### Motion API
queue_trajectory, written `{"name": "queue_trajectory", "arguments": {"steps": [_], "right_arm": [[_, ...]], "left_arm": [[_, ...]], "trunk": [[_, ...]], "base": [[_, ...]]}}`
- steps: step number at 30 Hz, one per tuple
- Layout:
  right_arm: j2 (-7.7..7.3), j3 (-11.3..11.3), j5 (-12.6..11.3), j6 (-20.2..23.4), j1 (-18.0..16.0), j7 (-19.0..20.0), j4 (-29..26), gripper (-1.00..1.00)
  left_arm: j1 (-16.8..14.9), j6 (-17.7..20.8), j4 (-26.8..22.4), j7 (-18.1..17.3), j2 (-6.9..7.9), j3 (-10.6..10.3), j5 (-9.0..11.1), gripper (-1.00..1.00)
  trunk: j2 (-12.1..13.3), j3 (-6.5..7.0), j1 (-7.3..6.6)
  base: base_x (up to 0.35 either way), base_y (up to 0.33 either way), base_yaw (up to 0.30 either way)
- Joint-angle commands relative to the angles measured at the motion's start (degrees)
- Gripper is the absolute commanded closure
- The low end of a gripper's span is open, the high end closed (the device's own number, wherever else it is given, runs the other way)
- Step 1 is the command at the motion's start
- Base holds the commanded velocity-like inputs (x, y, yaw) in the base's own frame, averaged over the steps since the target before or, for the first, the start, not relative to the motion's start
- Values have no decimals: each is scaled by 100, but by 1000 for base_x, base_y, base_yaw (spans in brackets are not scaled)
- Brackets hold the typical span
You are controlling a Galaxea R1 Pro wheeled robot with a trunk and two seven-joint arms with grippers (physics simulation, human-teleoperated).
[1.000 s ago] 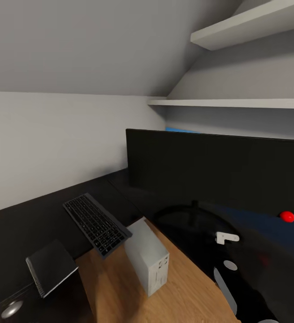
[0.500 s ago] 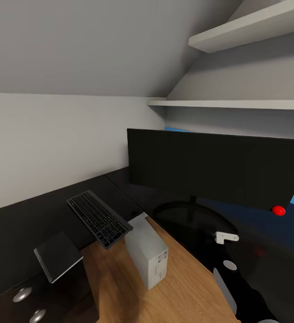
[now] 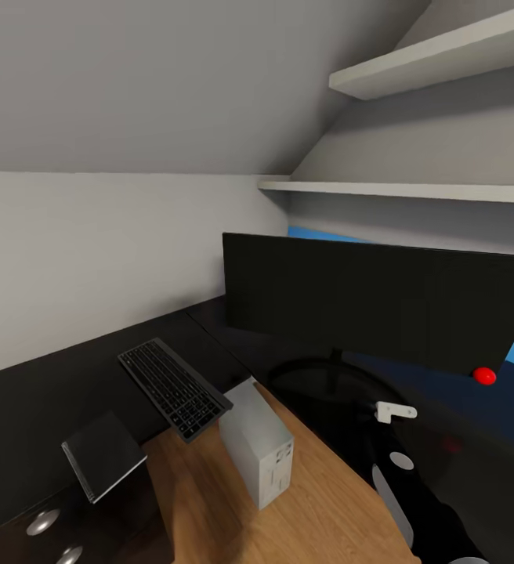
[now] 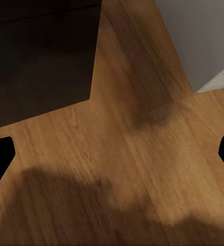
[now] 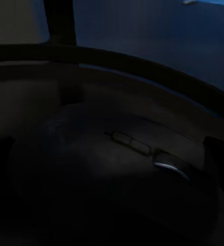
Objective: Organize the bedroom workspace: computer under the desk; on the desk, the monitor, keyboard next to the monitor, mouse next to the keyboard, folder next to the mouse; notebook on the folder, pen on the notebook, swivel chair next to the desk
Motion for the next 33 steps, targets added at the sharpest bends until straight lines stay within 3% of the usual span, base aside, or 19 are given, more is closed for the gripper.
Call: {"name": "queue_trajectory", "arguments": {"steps": [1,5,14,33], "right_arm": [[-3,35,-57,5,-3,-50,-15,100],[16,44,-74,3,-3,-51,-60,100],[243,36,-66,10,-3,-74,-167,100],[272,26,-78,240,0,-86,-391,100]], "left_arm": [[-5,-19,8,-31,-1,-29,61,-100],[-5,-19,8,-31,-1,-29,59,-100],[-5,-19,8,-28,-1,-35,53,-100],[-5,-21,8,2,-1,-38,59,-100]], "trunk": [[38,13,-23],[199,84,-111],[560,230,-309],[1322,508,-726]], "base": [[0,0,0],[0,0,8],[0,0,195],[0,0,248]]}}
